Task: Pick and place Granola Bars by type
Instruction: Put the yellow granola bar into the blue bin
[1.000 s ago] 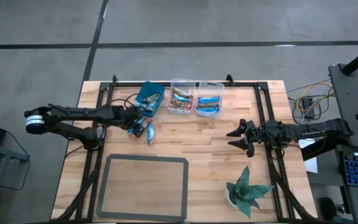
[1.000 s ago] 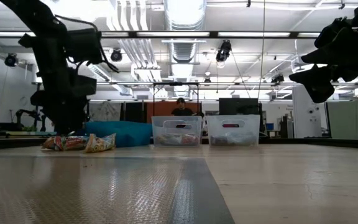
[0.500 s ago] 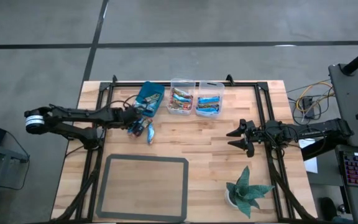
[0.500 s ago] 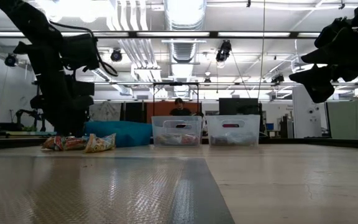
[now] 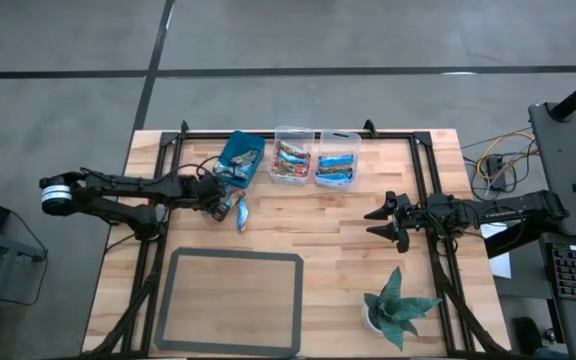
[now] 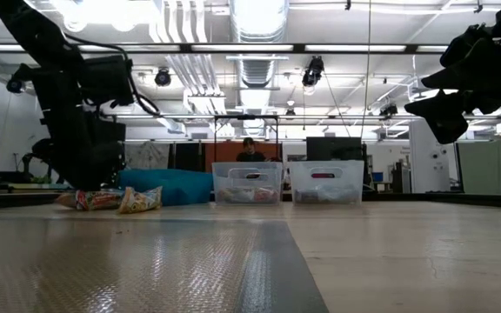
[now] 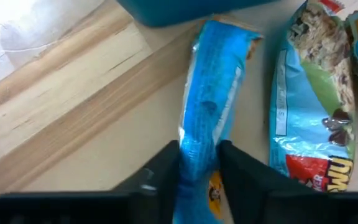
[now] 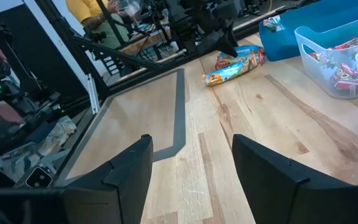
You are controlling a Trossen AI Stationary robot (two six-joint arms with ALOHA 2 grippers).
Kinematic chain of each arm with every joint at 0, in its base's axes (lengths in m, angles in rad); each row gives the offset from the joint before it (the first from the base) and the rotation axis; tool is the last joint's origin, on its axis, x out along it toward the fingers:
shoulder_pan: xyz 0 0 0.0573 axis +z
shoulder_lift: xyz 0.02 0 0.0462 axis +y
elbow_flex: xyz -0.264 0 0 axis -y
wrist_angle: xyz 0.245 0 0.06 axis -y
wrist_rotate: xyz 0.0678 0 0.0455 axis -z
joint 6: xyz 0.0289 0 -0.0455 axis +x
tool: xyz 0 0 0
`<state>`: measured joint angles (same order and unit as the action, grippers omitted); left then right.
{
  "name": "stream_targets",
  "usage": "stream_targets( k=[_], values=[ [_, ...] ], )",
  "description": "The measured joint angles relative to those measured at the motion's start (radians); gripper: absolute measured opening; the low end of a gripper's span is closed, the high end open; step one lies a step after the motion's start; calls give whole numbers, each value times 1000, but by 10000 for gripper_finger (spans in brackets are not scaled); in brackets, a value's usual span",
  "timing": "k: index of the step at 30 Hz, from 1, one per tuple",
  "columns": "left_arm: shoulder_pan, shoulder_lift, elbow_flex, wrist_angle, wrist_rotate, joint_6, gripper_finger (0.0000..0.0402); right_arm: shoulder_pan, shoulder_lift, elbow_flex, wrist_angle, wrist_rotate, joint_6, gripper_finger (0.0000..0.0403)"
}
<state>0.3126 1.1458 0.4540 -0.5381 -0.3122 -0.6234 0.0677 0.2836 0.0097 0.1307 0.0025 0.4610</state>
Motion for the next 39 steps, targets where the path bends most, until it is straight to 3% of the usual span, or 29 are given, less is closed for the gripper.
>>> stream_targets(
  k=[5,13,17,25,32,39],
  values=[
    [0,-1,22,-42,3,-34,16,0,0,0,0,0,0,210],
    [0,-8,199,-333,26,-58,5,0,0,0,0,0,0,210],
    [0,-10,348,-422,4,31,2,0,0,0,0,0,0,210],
    [36,93,674,-434,-121,528,1,0,0,0,0,0,0,210],
    [158,276,904,-438,-135,974,0,0,1,0,0,0,0,210],
    [270,442,1042,-438,-122,1280,0,0,0,0,0,0,0,210]
  ],
)
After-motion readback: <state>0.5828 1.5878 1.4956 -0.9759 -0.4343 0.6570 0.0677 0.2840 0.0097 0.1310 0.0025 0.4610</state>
